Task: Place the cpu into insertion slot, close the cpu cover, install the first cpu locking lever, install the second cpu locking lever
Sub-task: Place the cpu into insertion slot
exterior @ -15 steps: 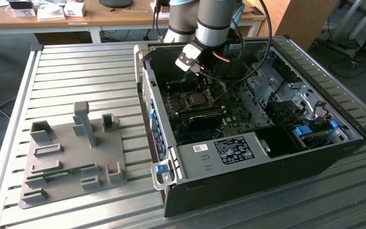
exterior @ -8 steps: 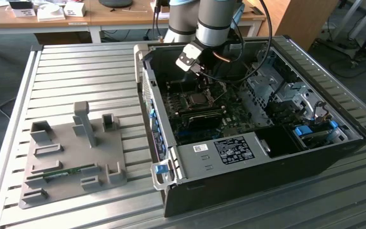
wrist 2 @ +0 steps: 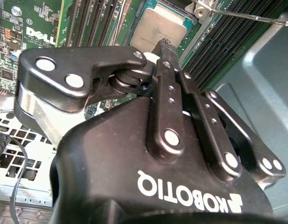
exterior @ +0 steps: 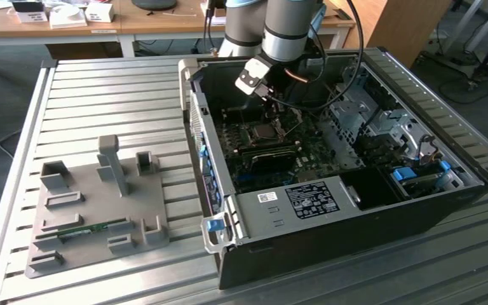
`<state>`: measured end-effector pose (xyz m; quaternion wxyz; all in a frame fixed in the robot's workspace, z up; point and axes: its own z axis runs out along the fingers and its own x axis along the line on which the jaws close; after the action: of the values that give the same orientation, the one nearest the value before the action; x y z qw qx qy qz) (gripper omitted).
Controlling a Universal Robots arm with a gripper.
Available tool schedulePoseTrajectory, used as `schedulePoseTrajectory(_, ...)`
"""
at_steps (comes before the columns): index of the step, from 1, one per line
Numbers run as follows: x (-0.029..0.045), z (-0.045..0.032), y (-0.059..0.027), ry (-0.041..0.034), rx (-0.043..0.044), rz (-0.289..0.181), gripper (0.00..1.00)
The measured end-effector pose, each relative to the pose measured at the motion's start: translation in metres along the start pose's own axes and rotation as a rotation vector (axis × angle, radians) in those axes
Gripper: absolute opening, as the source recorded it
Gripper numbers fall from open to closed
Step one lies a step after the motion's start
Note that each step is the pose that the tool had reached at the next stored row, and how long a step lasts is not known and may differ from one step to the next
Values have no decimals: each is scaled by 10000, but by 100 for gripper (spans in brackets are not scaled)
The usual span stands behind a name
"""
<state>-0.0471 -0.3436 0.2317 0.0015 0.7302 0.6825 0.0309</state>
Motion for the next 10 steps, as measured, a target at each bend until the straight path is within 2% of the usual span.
schedulePoseTrajectory(4, 1, -25, 2, -19, -1, -3, 11)
schedulePoseTrajectory(10, 6, -131, 6, -45, -2, -3, 11)
